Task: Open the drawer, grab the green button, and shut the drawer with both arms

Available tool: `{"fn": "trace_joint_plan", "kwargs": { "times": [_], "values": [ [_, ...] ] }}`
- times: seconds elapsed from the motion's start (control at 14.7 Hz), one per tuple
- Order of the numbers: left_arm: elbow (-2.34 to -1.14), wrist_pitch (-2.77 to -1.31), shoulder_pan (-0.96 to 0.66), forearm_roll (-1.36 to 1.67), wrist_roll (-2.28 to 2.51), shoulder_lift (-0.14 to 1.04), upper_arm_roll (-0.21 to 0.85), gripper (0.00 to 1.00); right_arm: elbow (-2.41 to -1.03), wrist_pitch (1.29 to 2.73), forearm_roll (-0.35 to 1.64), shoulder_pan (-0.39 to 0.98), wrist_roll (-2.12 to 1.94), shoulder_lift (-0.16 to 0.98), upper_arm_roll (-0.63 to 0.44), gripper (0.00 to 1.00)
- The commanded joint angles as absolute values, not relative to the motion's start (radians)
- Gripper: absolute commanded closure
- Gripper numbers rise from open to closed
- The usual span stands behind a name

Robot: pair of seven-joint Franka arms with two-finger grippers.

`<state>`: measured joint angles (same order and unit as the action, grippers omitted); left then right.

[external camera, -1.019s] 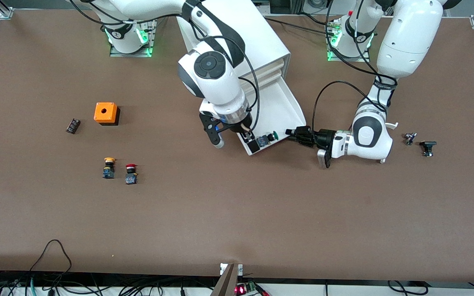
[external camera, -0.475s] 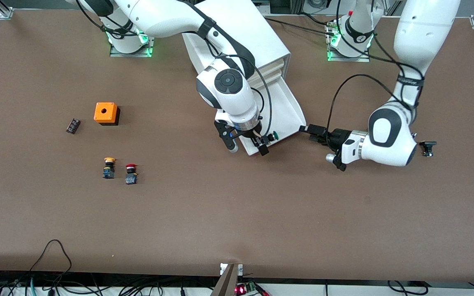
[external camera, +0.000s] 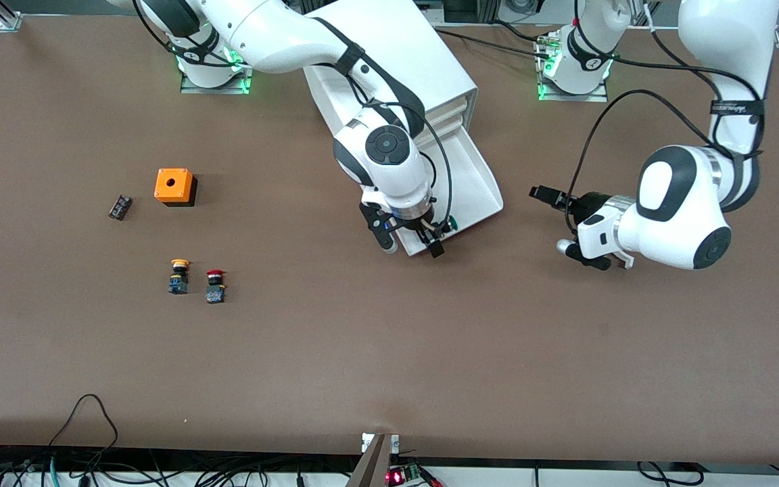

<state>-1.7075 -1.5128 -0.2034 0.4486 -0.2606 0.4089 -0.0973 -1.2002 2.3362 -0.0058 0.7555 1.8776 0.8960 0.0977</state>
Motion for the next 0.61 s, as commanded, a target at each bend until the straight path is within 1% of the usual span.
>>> {"fn": "trace_joint_plan", "kwargs": {
  "times": [0.0, 0.07, 0.14, 0.2, 0.27, 0.48, 0.54],
  "values": [
    [-1.617, -1.395, -0.212, 0.345, -0.137, 0.402, -0.094, 0.00, -1.155, 2.348, -0.026, 0.781, 1.917, 0.934, 0.081, 0.01],
    [-1.574, -1.341, -0.213, 0.287, -0.089, 0.397, -0.087, 0.00, -1.155, 2.347, -0.025, 0.781, 1.917, 0.934, 0.081, 0.03],
    [-1.527, -1.288, -0.215, 0.231, -0.048, 0.394, -0.080, 0.00, -1.155, 2.347, -0.025, 0.782, 1.916, 0.934, 0.081, 0.09],
    [-1.481, -1.237, -0.222, 0.182, -0.002, 0.393, -0.075, 0.00, -1.155, 2.344, -0.026, 0.782, 1.916, 0.934, 0.081, 0.16],
    [-1.444, -1.198, -0.233, 0.142, 0.033, 0.393, -0.075, 0.00, -1.155, 2.342, -0.026, 0.784, 1.916, 0.933, 0.081, 0.26],
    [-1.368, -1.131, -0.245, 0.048, 0.075, 0.391, -0.074, 0.00, -1.155, 2.335, -0.028, 0.793, 1.914, 0.927, 0.081, 0.71],
    [-1.364, -1.128, -0.245, 0.032, 0.077, 0.393, -0.075, 0.00, -1.155, 2.324, -0.028, 0.793, 1.913, 0.923, 0.080, 0.84]
  ]
}}
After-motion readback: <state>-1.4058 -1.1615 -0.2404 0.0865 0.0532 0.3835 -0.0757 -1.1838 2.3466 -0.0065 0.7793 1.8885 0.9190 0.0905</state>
